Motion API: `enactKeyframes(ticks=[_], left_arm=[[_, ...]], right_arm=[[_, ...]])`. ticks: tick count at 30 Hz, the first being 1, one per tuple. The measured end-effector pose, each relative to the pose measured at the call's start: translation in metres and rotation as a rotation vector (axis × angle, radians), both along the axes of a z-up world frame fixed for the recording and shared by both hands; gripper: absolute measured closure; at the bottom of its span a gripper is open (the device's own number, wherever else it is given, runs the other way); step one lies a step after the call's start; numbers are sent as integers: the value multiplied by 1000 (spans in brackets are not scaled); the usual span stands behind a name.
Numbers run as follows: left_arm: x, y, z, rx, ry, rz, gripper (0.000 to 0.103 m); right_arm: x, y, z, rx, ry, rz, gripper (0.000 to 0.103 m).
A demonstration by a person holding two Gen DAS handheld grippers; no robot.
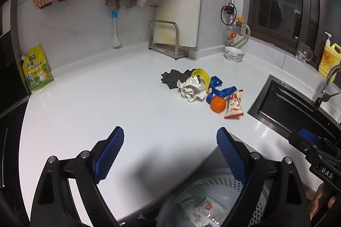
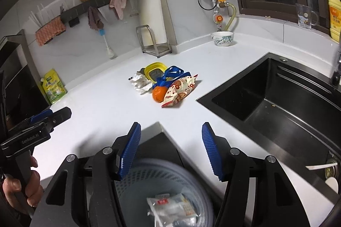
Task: Collect trash
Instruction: 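Lift both open tools away from the basket toward the counter items, then grasp the red-patterned snack packet with the right tool while the left tool grasps the crumpled paper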
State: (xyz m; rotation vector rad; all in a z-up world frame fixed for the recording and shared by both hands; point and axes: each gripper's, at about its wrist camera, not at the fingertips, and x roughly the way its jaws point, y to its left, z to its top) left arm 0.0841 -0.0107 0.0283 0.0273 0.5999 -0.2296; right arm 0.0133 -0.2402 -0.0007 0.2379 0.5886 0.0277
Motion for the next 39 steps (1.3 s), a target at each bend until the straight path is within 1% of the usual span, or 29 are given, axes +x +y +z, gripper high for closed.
enactKeyframes(ticks=[5, 12, 15, 21, 28, 36, 39], left_arm=[[33, -8, -5, -5, 12, 4, 16], [71, -17, -15, 2, 28, 3, 16], [82, -16, -20, 2, 36, 8, 16], [98, -16, -28, -11, 54, 17, 16], [107, -19, -35, -14, 66, 14, 16], [116, -21, -40, -18, 80, 25, 16], [119, -23, -42, -25, 89, 25, 16]], right_arm=[[35, -3, -7, -8, 36, 6, 46], [86, -5, -15, 9, 77, -1, 45], [105, -4, -17, 19, 90, -11, 42], [139, 0, -26, -1, 134, -37, 42], [161, -3, -35, 12, 174, -79, 42], [179, -2, -47, -27, 230, -103, 42], [178, -4, -48, -38, 220, -105, 42]])
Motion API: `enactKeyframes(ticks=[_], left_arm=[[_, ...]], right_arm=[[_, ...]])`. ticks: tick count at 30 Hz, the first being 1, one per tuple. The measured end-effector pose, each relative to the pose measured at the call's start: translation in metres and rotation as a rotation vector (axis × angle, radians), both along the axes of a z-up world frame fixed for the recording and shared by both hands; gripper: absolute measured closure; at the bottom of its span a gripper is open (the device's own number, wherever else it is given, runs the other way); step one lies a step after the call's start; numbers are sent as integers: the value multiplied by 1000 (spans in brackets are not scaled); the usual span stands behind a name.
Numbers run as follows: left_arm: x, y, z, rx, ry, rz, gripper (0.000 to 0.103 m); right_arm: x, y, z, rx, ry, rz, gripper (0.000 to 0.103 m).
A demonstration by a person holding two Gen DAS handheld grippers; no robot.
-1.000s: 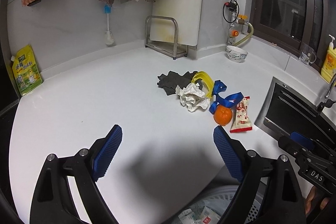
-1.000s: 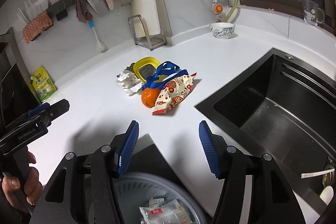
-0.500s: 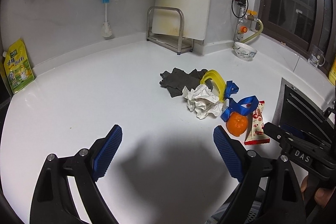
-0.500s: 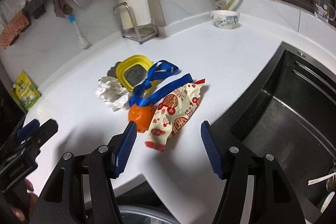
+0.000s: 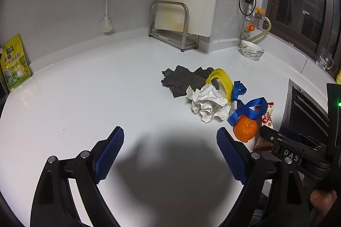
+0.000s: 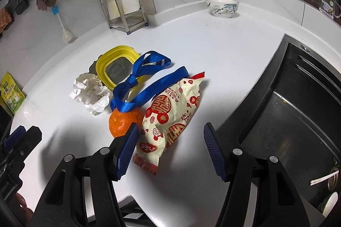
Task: Collect trash
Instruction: 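Grasp the red-patterned snack packet with the right tool while the left tool grasps the crumpled paper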
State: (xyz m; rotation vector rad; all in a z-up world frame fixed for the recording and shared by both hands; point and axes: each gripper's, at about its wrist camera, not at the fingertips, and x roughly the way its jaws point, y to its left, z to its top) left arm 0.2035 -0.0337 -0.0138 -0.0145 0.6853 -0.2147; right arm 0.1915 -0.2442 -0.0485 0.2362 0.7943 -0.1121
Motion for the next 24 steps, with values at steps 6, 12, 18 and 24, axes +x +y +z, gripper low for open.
enactKeyframes(ticks=[6, 12, 18, 24], left_arm=[[7, -7, -2, -11, 14, -3, 16], [15, -13, -4, -22, 33, 0, 16], [21, -19, -6, -24, 45, 4, 16], [30, -27, -3, -27, 41, 7, 16]], right_arm=[[2, -7, 0, -23, -2, 15, 56], [4, -12, 3, -24, -4, 57, 77], [0, -15, 6, -8, -38, 78, 87], [-5, -21, 10, 20, -69, 86, 90]])
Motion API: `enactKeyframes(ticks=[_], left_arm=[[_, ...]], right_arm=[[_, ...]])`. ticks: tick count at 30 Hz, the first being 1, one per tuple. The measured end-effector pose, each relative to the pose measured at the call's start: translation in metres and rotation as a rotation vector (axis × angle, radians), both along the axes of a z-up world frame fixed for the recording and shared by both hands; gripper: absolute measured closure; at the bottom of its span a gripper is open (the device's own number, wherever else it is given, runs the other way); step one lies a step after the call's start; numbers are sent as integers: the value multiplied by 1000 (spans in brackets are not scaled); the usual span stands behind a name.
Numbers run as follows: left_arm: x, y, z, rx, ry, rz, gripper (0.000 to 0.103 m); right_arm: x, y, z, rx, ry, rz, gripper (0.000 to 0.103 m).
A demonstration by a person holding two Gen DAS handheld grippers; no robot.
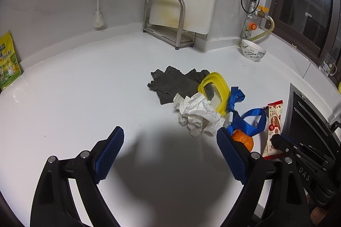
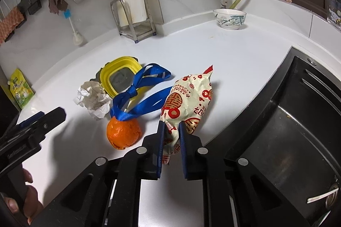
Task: Collect trash
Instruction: 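Grasp the red-patterned snack packet with the right tool while the left tool grasps the crumpled paper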
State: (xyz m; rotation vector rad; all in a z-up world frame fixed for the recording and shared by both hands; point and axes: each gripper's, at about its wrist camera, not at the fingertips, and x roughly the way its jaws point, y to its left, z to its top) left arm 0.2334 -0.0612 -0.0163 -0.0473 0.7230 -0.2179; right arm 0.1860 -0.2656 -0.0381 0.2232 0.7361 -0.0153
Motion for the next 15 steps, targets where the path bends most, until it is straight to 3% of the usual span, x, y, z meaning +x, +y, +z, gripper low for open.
enactKeyframes(ticks=[11, 15], left_arm=[[33, -33, -9, 37, 27, -2, 15], [43, -36, -16, 30, 56, 5, 29]], right_arm=[[-5, -10, -1, 46, -15, 9, 90], [-4, -11, -3, 54, -16, 13, 90]])
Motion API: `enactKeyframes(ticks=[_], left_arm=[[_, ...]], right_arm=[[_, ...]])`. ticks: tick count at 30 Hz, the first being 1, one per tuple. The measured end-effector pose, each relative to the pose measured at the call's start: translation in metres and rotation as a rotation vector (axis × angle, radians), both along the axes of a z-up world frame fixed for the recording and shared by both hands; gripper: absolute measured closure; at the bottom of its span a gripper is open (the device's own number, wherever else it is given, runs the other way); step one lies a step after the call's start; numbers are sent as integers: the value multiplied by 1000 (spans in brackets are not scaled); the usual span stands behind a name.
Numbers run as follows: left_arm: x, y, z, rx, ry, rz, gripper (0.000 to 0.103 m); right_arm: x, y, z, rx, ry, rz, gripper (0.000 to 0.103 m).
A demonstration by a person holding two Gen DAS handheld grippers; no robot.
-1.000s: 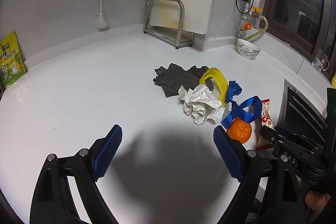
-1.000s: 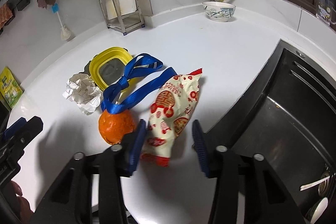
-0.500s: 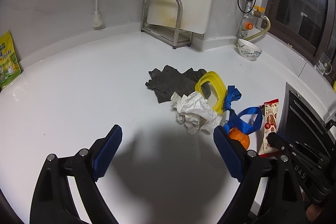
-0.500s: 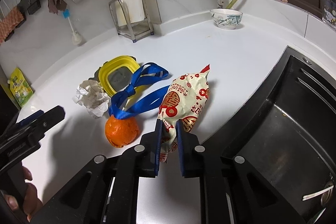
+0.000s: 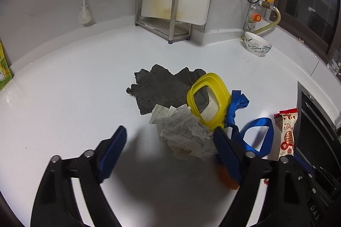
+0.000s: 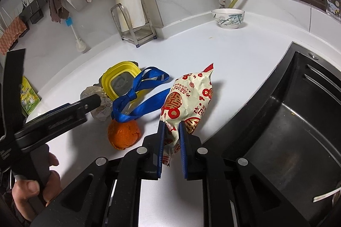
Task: Collect trash
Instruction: 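Grasp the red-patterned snack packet with the right tool while the left tool grasps the crumpled paper, then carry the paper in the left tool and packet in the right tool over the basket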
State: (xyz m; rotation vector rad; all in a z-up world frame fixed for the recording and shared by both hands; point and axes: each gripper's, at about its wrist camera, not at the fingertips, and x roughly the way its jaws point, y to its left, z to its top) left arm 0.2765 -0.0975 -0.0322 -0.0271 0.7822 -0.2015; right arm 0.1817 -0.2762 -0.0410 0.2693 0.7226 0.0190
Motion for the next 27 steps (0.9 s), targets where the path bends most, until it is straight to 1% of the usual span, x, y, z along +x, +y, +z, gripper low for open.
enactKeyframes(ticks=[1, 2, 3, 4, 6, 10, 13, 18, 23, 27], left_arm=[[2, -1, -1, -2, 7, -2, 35], [3, -1, -3, -3, 14, -3, 38], [4, -2, -5, -3, 24, -7, 45], [5, -2, -7, -6, 33, -12, 54], [6, -1, -7, -16, 38, -16, 63], [4, 2, -6, -21, 32, -20, 76], [0, 6, -4, -22, 34, -20, 81], [-12, 14, 3, -15, 17, -18, 85], [-36, 25, 18, 3, -25, -11, 85], [-62, 33, 28, 19, -51, -13, 85]], right_arm=[[0, 0, 0, 2, 0, 1, 90], [0, 0, -1, 4, 0, 1, 90], [0, 0, -1, 5, 0, 1, 90], [0, -1, -1, 7, -1, 1, 90], [-1, -1, -1, 10, 0, 0, 90], [-3, -1, 0, 7, -4, -1, 90], [-6, -1, 2, 7, -6, -4, 90], [-15, -1, 5, 5, -11, -10, 90], [-32, 0, 12, 1, -18, -17, 90], [-50, 4, 19, 0, -25, -20, 90]])
